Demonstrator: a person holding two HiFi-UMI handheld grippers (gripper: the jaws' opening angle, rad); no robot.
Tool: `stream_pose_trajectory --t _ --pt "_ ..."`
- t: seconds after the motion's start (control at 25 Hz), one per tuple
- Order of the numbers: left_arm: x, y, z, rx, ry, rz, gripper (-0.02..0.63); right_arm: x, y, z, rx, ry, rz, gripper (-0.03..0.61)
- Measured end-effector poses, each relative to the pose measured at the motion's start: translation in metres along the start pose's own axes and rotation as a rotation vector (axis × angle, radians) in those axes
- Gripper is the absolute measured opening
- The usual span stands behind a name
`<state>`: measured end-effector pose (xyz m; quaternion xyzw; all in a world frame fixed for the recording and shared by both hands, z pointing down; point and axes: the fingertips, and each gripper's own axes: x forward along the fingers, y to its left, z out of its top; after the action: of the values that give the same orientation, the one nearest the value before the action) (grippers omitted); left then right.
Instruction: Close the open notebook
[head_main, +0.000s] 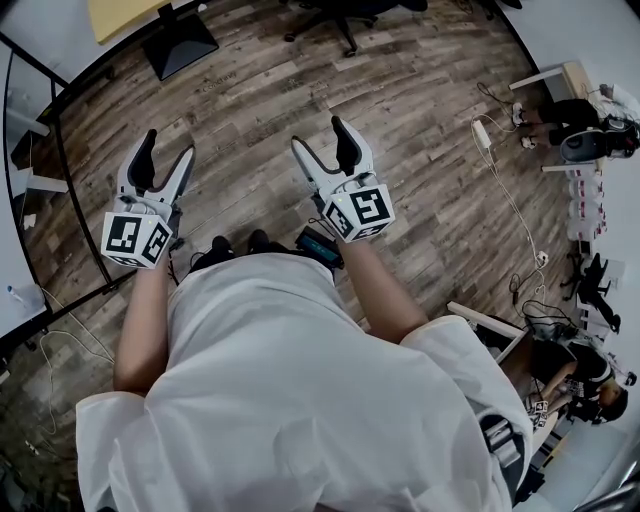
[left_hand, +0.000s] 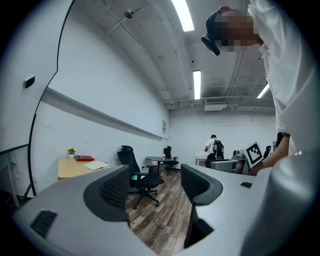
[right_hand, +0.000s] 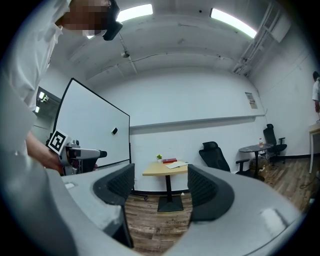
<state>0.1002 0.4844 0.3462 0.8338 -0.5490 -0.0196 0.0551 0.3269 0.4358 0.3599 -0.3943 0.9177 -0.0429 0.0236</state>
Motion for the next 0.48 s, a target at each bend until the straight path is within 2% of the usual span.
stream_pose_trajectory --t 0.24,0.48 --pt "-0.002 -0.008 -0.003 0.008 0.007 0.025 0.307 -0.005 -0.01 0.0 0.03 -0.022 0.012 0.336" --pt "-0.01 -0.011 -0.015 -0.018 0.021 0.048 0.304 -0.012 -0.016 -0.008 0.066 -0.026 0.011 0.334"
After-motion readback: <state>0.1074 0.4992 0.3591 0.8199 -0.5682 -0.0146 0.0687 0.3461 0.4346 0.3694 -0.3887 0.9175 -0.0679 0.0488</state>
